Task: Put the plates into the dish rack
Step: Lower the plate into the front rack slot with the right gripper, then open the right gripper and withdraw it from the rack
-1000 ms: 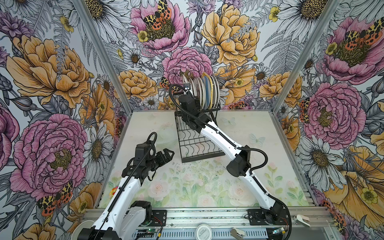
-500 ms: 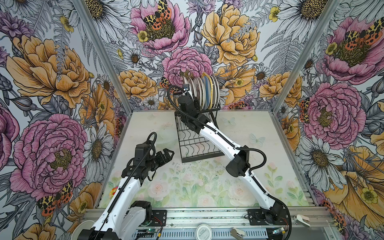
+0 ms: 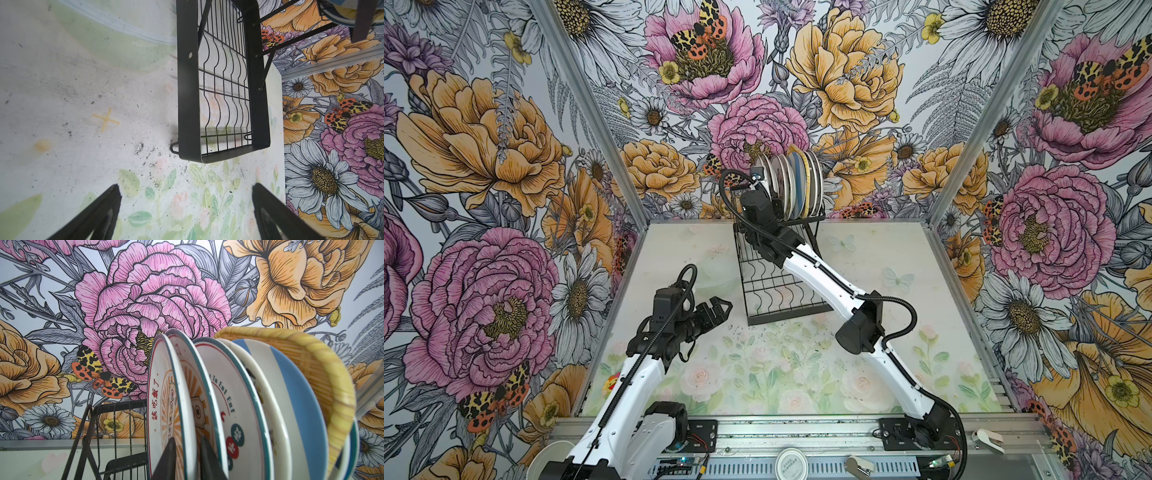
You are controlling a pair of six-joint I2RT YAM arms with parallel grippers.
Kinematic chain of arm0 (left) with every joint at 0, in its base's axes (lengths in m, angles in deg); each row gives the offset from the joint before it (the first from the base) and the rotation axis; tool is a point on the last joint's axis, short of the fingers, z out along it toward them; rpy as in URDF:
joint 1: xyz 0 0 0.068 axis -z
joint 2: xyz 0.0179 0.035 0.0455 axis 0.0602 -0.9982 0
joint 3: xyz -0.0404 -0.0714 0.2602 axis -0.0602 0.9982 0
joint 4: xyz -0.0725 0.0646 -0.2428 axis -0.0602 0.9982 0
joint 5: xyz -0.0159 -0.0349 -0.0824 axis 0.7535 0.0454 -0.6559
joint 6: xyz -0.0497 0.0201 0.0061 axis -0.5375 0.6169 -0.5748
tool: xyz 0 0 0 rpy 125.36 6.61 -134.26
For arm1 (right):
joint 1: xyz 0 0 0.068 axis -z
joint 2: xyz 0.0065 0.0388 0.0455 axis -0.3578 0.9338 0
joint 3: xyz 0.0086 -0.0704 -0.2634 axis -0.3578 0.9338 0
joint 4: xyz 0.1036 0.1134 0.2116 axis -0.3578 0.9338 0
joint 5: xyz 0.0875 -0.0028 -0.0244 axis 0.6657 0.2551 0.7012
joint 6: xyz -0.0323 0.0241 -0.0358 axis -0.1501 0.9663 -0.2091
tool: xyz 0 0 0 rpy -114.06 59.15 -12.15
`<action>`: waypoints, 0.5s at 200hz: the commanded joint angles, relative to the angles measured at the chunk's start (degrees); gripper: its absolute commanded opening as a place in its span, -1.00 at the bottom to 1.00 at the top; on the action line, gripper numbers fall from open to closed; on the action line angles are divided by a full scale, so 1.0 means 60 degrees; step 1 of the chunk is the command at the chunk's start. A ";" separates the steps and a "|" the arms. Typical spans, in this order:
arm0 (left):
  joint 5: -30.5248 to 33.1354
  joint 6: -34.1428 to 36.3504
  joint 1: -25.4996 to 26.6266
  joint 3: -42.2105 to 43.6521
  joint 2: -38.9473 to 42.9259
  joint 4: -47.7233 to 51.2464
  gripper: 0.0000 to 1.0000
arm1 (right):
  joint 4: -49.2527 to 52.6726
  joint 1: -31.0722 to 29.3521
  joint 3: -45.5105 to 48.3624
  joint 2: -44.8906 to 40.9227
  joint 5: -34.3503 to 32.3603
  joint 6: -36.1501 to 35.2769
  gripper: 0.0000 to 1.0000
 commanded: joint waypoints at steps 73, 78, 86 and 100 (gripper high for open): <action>-0.0017 0.0213 -0.0243 0.0094 0.0078 -0.0120 0.97 | -0.0034 -0.0193 0.2649 -0.2744 0.0479 -0.0066 -0.13; -0.0008 0.0221 -0.0247 0.0079 0.0078 -0.0120 0.97 | -0.0028 -0.0196 0.2864 -0.2928 0.0551 -0.0047 -0.12; 0.0014 0.0250 -0.0247 0.0051 0.0064 -0.0128 0.98 | -0.0008 -0.0227 0.3202 -0.3223 0.0667 0.0049 -0.05; 0.0043 0.0286 -0.0241 -0.0030 0.0024 -0.0111 0.97 | 0.0130 -0.0219 0.3838 -0.3826 0.0914 0.0307 0.03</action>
